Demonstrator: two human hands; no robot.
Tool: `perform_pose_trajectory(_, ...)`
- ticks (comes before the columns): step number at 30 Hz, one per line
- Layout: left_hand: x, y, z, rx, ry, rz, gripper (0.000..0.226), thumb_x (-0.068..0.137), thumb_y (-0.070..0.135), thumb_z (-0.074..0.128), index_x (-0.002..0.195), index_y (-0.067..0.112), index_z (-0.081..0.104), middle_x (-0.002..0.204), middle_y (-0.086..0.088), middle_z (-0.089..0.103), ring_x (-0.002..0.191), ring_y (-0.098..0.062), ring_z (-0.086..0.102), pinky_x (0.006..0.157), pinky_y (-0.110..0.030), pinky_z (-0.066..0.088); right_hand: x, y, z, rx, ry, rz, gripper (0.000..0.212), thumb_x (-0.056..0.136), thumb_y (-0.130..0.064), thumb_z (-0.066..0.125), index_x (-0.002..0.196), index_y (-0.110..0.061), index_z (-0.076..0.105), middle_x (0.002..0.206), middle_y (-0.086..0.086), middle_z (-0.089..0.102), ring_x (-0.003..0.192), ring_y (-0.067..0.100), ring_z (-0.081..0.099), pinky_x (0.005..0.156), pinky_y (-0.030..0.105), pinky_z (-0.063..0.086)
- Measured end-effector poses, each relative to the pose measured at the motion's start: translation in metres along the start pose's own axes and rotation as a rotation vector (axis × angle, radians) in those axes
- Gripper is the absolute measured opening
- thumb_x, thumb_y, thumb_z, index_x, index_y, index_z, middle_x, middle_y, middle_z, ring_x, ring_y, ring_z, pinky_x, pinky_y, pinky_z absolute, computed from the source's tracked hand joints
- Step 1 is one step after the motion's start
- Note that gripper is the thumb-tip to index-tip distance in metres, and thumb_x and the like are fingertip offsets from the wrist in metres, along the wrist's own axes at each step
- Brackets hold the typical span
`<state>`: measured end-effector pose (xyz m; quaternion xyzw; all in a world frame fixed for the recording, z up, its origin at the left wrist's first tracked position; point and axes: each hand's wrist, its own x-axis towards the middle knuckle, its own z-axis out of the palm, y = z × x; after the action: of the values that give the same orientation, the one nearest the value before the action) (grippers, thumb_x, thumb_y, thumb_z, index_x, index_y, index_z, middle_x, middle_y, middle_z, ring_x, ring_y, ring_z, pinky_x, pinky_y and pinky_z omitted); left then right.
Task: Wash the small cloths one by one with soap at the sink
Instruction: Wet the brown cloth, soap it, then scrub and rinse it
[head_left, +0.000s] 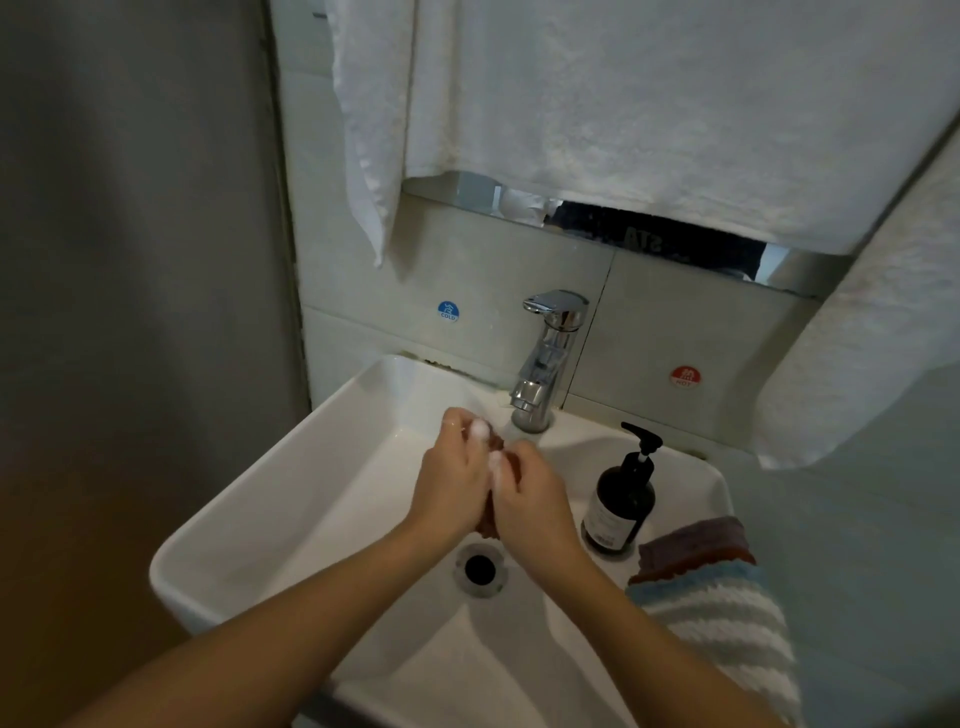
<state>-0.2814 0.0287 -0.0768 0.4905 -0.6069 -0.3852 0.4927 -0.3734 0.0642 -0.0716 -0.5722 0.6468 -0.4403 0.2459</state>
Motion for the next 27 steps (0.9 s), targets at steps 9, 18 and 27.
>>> perform_pose_trajectory(9, 0.004, -0.003, 0.001, 0.120, 0.000, -0.020, 0.019, 0.101, 0.029, 0.037, 0.087, 0.023, 0.048, 0.076, 0.001, 0.060, 0.073, -0.019, 0.059, 0.065, -0.035, 0.047, 0.001, 0.013, 0.011, 0.032, -0.025, 0.070, 0.024, 0.099, -0.027, 0.041, 0.078, -0.017, 0.049, 0.071, 0.003, 0.056, 0.066, 0.019, 0.055, 0.066, 0.043, 0.050)
perform_pose_trajectory(18, 0.002, 0.003, -0.009, -0.085, -0.111, -0.068, 0.036, 0.100, 0.018, 0.035, 0.077, 0.010, 0.062, 0.069, -0.004, 0.062, 0.059, -0.018, 0.056, 0.053, -0.030, 0.046, 0.009, 0.038, -0.003, -0.260, 0.010, 0.042, 0.042, 0.103, -0.040, 0.027, 0.069, -0.028, 0.048, 0.076, 0.000, 0.057, 0.075, 0.019, 0.056, 0.066, 0.033, 0.044)
perform_pose_trajectory(27, 0.019, -0.003, -0.026, 0.079, -0.347, -0.068, 0.048, 0.082, -0.015, 0.049, 0.112, 0.020, 0.062, 0.111, -0.013, 0.051, 0.091, -0.023, 0.059, 0.065, -0.031, 0.058, 0.006, 0.015, -0.011, 0.329, -0.136, 0.173, 0.020, 0.100, -0.010, 0.050, 0.114, -0.016, 0.063, 0.094, 0.003, 0.071, 0.081, 0.013, 0.072, 0.064, 0.022, 0.056)
